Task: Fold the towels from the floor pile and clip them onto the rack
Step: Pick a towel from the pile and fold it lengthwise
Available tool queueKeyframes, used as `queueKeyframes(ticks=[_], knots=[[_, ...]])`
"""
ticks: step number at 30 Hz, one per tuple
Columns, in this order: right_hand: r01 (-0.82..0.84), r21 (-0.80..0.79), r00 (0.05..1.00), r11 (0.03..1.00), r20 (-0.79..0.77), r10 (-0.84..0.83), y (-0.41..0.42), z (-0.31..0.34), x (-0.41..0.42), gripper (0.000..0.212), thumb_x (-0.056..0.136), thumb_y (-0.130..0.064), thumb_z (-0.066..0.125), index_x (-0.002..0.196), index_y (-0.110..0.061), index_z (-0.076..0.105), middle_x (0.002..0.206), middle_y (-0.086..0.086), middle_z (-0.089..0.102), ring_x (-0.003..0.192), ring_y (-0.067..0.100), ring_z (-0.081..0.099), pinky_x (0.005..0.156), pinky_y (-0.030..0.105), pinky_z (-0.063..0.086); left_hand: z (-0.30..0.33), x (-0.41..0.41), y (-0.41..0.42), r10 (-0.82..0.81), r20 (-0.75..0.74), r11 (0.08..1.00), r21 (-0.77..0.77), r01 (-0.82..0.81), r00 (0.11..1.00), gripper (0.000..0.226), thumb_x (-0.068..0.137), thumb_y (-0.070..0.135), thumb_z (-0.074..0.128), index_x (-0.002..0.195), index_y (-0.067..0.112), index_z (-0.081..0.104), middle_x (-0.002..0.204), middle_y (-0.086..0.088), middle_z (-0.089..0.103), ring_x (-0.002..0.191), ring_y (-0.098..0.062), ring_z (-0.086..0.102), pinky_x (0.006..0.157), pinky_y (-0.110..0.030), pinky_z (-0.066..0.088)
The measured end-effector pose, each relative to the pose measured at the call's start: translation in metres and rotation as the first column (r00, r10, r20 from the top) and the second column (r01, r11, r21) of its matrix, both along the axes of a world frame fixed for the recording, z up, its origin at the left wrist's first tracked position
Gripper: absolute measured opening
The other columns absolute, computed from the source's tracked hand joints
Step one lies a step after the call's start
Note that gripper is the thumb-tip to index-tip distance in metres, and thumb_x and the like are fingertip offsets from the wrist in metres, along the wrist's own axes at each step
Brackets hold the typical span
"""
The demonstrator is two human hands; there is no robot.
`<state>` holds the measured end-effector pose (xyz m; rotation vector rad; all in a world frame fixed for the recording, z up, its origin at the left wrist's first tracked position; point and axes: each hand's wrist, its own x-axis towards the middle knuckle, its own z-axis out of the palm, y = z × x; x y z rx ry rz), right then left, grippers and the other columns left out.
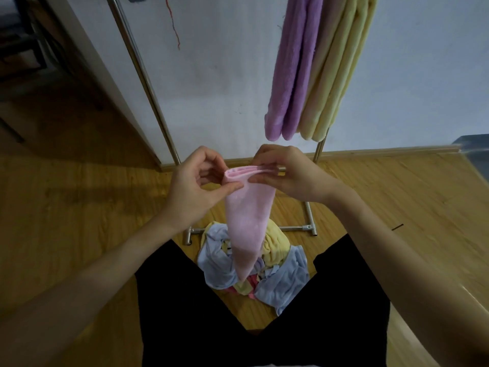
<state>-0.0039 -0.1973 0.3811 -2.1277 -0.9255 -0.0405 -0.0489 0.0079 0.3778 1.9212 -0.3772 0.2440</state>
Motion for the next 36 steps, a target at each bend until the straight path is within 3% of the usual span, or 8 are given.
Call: queueKeyframes(ticks=[6,12,16,18,24,28,32,36], knots=[[-0.007,0.063,0.998,0.998,-0.065,0.011,0.011,0.001,-0.002,0.016,0.093,-0.009,0.059,0.106,-0.003,0.067,0.093,0.002,0.07,0.083,0.006,0.062,0.071,0.018,0.047,-0.078,0.002,0.035,-0.07,-0.345,0.977,0.165,0.134,0.936,0.064,0.059,0.012,0.089,0.116,0.016,0.06,0.106,0.006,0.067,0.094,-0.003,0.064,0.081,-0.02,0.051],[0.046,0.138,0.996,0.989,-0.085,-0.034,0.006,0.011,-0.003,0.018,0.095,-0.009,0.056,0.108,-0.003,0.067,0.096,0.011,0.071,0.087,0.026,0.064,0.074,0.039,0.051,-0.161,-0.002,0.033,-0.049,-0.495,0.957,0.225,0.183,0.868,0.034,0.058,0.031,0.088,0.084,0.035,0.066,0.08,0.021,0.07,0.079,0.0,0.065,0.074,-0.025,0.053],[0.159,0.273,0.984,0.949,-0.122,-0.13,-0.002,0.013,-0.003,0.02,0.095,-0.007,0.056,0.109,0.0,0.067,0.101,0.006,0.072,0.095,0.016,0.066,0.079,0.028,0.053,-0.19,0.002,0.011,-0.042,-0.552,0.96,0.209,0.187,0.833,0.028,0.078,0.017,0.078,0.063,0.027,0.056,0.054,0.013,0.057,0.056,0.004,0.052,0.057,-0.017,0.038],[0.315,0.361,0.947,0.878,-0.181,-0.266,-0.009,0.007,-0.003,0.017,0.094,-0.007,0.057,0.105,-0.001,0.068,0.093,0.007,0.071,0.086,0.014,0.065,0.074,0.027,0.053,-0.197,0.006,0.004,-0.059,-0.598,0.977,0.129,0.168,0.8,0.021,0.082,0.02,0.073,0.069,0.021,0.056,0.064,0.007,0.053,0.058,0.004,0.047,0.058,-0.019,0.036],[0.799,0.391,0.599,0.457,-0.58,-0.552,-0.045,-0.048,0.004,0.028,0.087,-0.014,0.057,0.084,0.014,0.056,0.071,0.013,0.052,0.069,0.019,0.049,0.062,0.037,0.043,-0.175,0.029,0.007,-0.004,-0.63,1.0,0.001,0.006,0.776,0.017,0.085,0.023,0.069,0.082,0.007,0.064,0.08,-0.006,0.063,0.079,-0.018,0.056,0.067,-0.022,0.041],[0.929,0.137,0.33,0.343,-0.724,-0.606,-0.064,-0.088,-0.001,0.008,0.086,-0.003,0.06,0.094,-0.004,0.059,0.087,0.007,0.063,0.085,0.022,0.061,0.082,0.041,0.056,-0.122,0.048,0.011,-0.128,-0.533,0.991,-0.038,0.127,0.836,0.035,0.088,0.024,0.065,0.096,-0.009,0.063,0.089,-0.015,0.062,0.083,-0.021,0.055,0.076,-0.034,0.042],[0.901,-0.096,0.193,0.423,-0.785,-0.589,-0.064,-0.13,-0.013,0.042,0.08,-0.005,0.068,0.119,-0.002,0.051,0.113,0.014,0.06,0.098,0.025,0.059,0.075,0.036,0.052,-0.062,0.056,0.005,-0.31,-0.501,0.941,-0.042,0.334,0.808,0.042,0.081,0.035,0.061,0.103,0.0,0.066,0.095,-0.008,0.067,0.087,-0.016,0.059,0.074,-0.03,0.045],[0.714,-0.23,0.282,0.661,-0.77,-0.573,-0.049,-0.138,-0.017,0.047,0.083,-0.004,0.066,0.125,0.002,0.046,0.105,0.01,0.053,0.094,0.02,0.053,0.063,0.027,0.045,-0.018,0.06,-0.004,-0.387,-0.543,0.868,0.059,0.493,0.746,0.039,0.082,0.031,0.058,0.106,0.0,0.066,0.098,-0.013,0.069,0.087,-0.017,0.061,0.075,-0.029,0.047]])
